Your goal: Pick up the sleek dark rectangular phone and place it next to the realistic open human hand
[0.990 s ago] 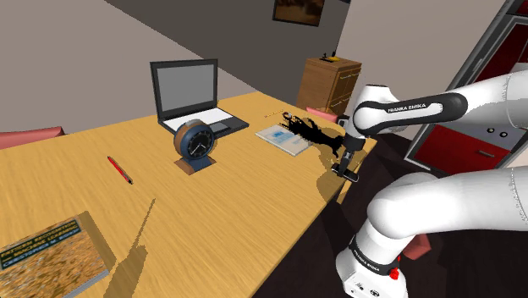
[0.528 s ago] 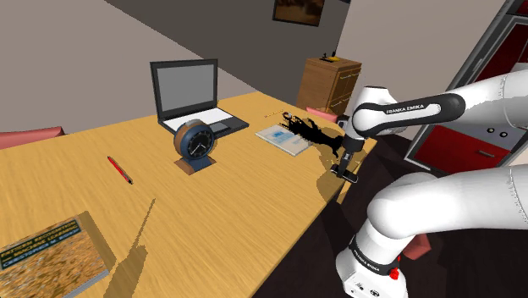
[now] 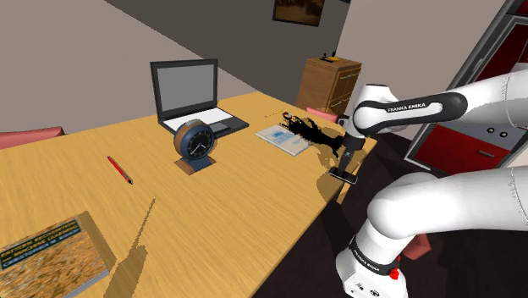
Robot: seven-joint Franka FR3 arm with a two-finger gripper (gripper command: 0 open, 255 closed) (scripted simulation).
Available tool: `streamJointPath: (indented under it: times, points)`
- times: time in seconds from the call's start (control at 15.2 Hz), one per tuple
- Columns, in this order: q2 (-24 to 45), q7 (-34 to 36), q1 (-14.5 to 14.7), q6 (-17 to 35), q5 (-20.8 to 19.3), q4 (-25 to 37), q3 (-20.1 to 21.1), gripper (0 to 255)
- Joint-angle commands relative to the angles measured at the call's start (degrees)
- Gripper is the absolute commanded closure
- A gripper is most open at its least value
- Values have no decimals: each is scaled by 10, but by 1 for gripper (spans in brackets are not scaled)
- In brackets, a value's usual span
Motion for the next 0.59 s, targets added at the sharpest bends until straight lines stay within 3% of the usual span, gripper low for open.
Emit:
streamJointPath:
  times: [0.0,0.13,0.53]
  points:
    - [-18,-1,2,-38,11,20,13,0]
    - [-34,-2,5,-79,24,46,27,0]
    - [-34,-2,5,-79,24,46,27,0]
